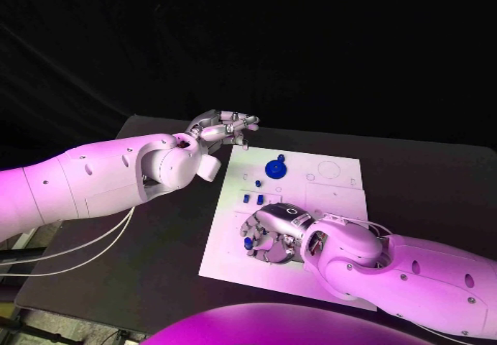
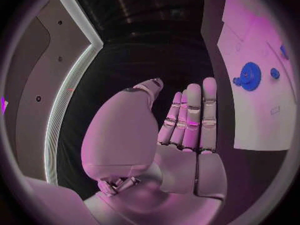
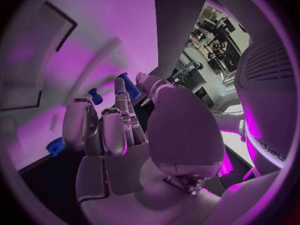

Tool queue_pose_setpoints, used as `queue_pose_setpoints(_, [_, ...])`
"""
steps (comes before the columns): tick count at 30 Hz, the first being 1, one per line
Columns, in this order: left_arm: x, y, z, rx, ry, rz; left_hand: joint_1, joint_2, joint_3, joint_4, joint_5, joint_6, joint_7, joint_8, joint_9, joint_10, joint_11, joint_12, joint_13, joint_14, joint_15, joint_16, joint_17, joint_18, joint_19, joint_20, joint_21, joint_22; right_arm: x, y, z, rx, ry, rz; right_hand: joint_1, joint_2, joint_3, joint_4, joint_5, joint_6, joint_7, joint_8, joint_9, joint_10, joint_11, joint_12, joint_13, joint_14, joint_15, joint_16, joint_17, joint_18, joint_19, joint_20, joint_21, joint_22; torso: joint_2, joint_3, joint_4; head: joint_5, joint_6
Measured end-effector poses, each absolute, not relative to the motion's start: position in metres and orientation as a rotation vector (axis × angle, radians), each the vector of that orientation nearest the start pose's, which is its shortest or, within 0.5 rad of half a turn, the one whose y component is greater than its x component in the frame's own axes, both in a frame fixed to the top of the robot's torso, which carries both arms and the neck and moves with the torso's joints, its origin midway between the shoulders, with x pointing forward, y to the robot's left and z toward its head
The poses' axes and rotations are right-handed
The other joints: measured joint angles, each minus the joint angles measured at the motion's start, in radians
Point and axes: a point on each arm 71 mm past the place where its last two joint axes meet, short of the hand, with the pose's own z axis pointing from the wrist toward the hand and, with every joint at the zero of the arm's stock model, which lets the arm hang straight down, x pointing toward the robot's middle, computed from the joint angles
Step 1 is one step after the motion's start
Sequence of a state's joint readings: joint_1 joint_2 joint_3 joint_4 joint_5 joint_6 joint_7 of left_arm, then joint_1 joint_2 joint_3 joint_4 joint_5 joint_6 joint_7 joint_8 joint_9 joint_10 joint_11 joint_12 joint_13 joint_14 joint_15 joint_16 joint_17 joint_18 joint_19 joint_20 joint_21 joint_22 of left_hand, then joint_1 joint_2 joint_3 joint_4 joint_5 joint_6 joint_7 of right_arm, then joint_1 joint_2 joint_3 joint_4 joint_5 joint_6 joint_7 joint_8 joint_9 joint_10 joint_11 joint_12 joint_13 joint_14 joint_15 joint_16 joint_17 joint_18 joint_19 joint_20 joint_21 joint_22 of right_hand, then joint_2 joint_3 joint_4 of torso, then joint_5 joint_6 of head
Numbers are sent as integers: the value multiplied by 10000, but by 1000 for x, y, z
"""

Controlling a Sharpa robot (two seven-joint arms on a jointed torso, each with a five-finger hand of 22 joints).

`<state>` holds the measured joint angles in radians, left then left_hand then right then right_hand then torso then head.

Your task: Assemble the parts on the task board

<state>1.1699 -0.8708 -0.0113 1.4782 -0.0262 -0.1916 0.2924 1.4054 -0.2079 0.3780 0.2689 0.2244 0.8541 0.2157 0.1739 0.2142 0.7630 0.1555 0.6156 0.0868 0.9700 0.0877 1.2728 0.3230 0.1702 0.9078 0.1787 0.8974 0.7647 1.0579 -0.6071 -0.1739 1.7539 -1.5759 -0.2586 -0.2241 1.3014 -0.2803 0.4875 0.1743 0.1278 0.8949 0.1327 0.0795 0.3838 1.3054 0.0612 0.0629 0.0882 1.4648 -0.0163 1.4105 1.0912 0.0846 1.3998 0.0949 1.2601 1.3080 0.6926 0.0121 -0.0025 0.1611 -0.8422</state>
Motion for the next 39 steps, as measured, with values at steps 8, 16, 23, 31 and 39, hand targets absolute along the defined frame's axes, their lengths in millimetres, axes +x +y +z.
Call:
queue_pose_setpoints(8, [493, 232, -191, -11584, 15307, -15372, 0, 0, 0, 0, 0, 0, 0, 0, 0, 0, 0, 0, 0, 0, 0, 0, 0, 0, 0, 0, 0, 1, 349, -49, -250, -4132, 18163, 9895, 488, 340, -1663, 292, 0, -533, -115, -84, -78, 44, -112, 45, 237, 38, -38, 0, 68, 0, 71, -79, -46, -1, -1, 0, -1, -40, 32])
queue_pose_setpoints(16, [493, 236, -191, -11611, 15280, -15297, 0, 0, 0, 0, 0, 0, 0, 0, -1, 0, 0, 0, 0, 0, 0, 0, 0, -1, 0, 0, 0, 1, 367, -106, -215, -2016, 17259, 10061, 1176, 590, -2337, 645, 0, 70, -21, 348, 43, 683, -156, 380, 684, 1, -74, 57, 152, 0, 21, -129, -156, -2, -14, -18, -33, -283, 106])
queue_pose_setpoints(23, [493, 238, -193, -11639, 15291, -15216, 0, 0, -28, 29, 0, 0, 0, 49, -2, 1, 0, 0, 0, 0, 0, 0, 0, 0, 0, 0, 0, 1, 396, -186, -194, 905, 17680, 8897, 479, 675, -3602, 1064, -1, 736, -240, 1488, 564, 1251, -295, 4688, 5051, 19, -290, 354, 743, -28, 185, -249, 66, -3, -80, -61, -99, -820, 112])
queue_pose_setpoints(31, [493, 239, -194, -11654, 15306, -15171, 0, 0, -28, 29, 0, 0, 0, 49, 7, 1, 0, 0, 0, 0, 0, 0, 0, 0, 0, 0, 0, 2, 387, -240, -206, 2568, 18825, 7341, -416, 1481, -5849, 1193, -1, 392, -273, 2728, 1271, 1563, -344, 13411, 12180, 16, -309, 1035, 2169, -236, 541, -286, 740, -5, -121, -79, -183, -1506, 75])
queue_pose_setpoints(39, [492, 241, -194, -11667, 15305, -15132, 0, 0, -28, 29, 0, 0, 0, 49, 6, 1, 0, 0, 0, 0, 0, 0, 0, 0, 0, 0, 0, 3, 368, -253, -227, 2882, 19813, 6021, -382, 1430, -6368, 1220, 37, 383, -263, 2959, 1347, 1564, -343, 14275, 12200, 15, -309, 1202, 2170, -236, 544, -283, 769, -6, -151, -79, -304, -1799, 38])
